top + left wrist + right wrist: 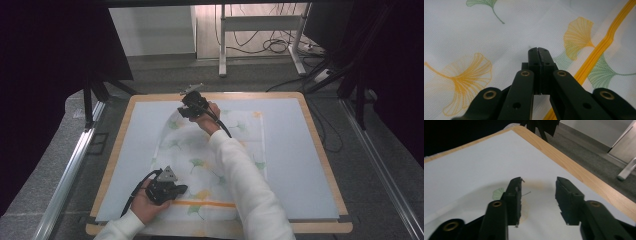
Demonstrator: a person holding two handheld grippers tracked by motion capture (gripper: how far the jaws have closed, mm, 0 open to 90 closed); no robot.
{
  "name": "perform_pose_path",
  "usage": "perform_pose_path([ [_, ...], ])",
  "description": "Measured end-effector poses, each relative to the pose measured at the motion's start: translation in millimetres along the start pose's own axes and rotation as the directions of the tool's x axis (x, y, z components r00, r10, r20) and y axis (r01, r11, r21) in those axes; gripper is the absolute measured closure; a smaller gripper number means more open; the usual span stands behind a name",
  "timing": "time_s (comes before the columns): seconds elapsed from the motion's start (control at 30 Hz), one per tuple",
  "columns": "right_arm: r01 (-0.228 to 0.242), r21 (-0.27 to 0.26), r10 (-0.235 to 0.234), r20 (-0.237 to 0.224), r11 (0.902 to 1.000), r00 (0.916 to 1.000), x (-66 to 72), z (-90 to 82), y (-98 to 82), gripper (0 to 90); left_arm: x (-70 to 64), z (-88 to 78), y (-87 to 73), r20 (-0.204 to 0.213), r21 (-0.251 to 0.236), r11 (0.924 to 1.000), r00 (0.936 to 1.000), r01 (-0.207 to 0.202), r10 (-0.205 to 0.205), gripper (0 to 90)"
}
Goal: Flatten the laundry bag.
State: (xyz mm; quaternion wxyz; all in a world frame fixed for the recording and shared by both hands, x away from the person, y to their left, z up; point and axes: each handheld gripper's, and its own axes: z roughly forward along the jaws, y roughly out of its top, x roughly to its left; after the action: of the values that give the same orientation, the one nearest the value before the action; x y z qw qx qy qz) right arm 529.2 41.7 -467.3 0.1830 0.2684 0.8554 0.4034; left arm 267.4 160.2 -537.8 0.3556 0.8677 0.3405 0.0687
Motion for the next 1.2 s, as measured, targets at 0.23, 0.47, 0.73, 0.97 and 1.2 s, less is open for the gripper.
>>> perform_pose_path([
  [0.23,-0.012,0.061,0.015,-0.063,0.9981,0.9979,-6.2,-31.7,-12.6,51.7,-0.5,-0.1,-0.1,-0.004,0.0,1.0,1.0,0.0,0.0,90.0],
  [0.47,-0.001,0.122,0.014,-0.113,0.9926,0.9935,-3.1,-69.2,-41.9,50.1,0.6,-0.1,-0.1,0.002,0.0,1.0,1.0,0.003,-0.003,90.0],
  [0.73,-0.001,0.136,0.022,-0.152,0.9908,0.9881,10.1,-120.0,-82.4,46.6,0.5,0.0,-0.4,0.002,-0.003,1.0,1.0,0.005,-0.005,90.0],
  [0.97,-0.012,0.167,0.031,-0.11,0.9859,0.9935,6.5,-163.1,-129.0,43.4,0.0,-0.4,0.0,-0.002,0.001,1.0,1.0,0.0,0.0,90.0],
  [1.2,-0.077,0.191,0.084,-0.03,0.9786,0.996,-11.6,-203.3,-176.5,42.6,-1.4,-0.5,1.4,-0.013,0.005,1.0,0.9999,-0.008,0.008,90.0],
])
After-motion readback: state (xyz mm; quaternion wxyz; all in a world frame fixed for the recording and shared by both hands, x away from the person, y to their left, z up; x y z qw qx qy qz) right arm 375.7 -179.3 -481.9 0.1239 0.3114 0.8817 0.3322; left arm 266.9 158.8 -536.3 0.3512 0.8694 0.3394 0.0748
